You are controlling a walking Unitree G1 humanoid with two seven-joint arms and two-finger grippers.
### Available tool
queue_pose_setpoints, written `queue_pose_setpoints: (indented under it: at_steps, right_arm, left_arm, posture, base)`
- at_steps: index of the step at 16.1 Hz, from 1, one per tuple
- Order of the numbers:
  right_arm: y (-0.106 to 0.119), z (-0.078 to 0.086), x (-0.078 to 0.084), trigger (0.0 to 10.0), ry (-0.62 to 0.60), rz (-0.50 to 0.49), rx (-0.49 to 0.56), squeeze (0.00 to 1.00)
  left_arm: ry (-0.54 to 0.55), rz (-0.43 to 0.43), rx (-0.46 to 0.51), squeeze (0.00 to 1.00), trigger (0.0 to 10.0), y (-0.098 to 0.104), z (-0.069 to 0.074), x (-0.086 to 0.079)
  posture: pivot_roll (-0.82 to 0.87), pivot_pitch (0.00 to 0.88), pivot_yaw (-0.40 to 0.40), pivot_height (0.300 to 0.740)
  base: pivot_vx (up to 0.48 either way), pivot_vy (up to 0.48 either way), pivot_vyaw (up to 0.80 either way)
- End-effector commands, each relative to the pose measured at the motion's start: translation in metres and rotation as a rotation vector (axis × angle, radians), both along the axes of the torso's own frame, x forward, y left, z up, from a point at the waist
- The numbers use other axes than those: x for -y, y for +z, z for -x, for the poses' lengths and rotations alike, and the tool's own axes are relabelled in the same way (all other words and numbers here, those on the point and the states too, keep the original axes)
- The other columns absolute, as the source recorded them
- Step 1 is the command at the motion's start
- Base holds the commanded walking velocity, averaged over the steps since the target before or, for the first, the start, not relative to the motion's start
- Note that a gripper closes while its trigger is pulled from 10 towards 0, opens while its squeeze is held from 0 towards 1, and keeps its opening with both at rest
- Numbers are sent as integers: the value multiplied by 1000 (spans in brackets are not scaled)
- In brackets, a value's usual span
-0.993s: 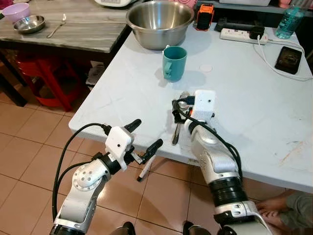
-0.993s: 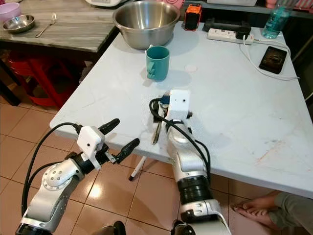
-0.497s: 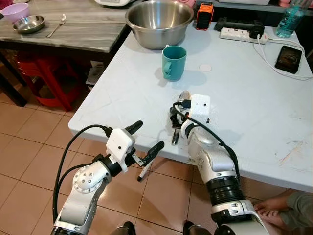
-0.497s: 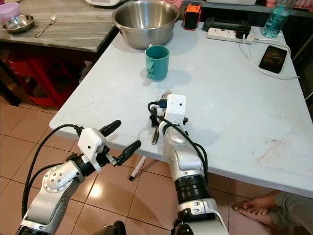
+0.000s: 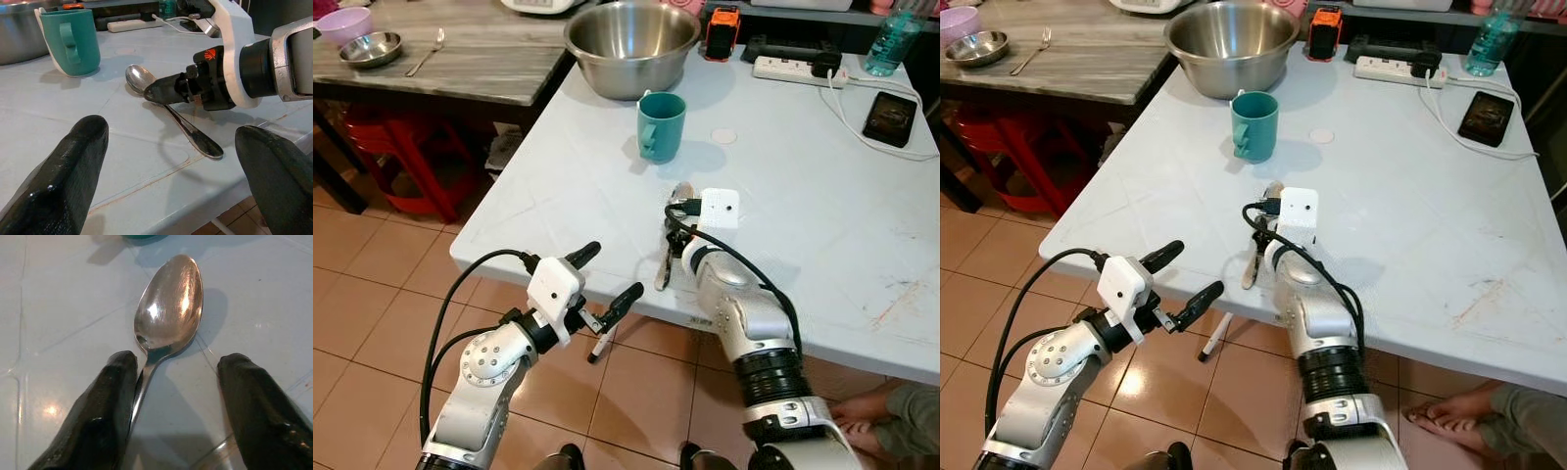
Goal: Setting the table
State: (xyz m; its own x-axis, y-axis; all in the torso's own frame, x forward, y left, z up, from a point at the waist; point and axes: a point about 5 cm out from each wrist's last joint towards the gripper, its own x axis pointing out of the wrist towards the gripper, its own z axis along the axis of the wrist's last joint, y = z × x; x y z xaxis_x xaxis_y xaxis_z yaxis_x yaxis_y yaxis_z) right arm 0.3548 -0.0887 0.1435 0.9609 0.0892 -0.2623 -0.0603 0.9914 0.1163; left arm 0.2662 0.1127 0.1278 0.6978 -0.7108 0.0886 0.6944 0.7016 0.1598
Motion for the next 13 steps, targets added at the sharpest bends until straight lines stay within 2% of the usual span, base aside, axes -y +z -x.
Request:
queue_pose_setpoints:
  at_steps: [1,7,10,13]
  right_arm:
    - [-32,8,8,0,4,46,-140,0]
    - [-46,9,35,0,23,135,-173,0]
    - [-49,11,42,0,35,143,-173,0]
    - [-48,10,55,0,53,172,-151,0]
  left_arm:
    - [-15,-10,-1,0,10000,1,1,0]
    - [-18,-1,-5,0,10000,3,-1,2]
    - [-14,-1,-7,0,10000,3,-1,2]
    - [-12,-3,-8,0,10000,2,-2,1]
  posture:
    - [-95,206,57,740]
    - [-100,207,59,740]
    - [-98,206,61,740]
    - [-99,206,65,740]
  base:
    - [0,0,0]
    - [0,0,0]
    - [0,0,0]
    - [0,0,0]
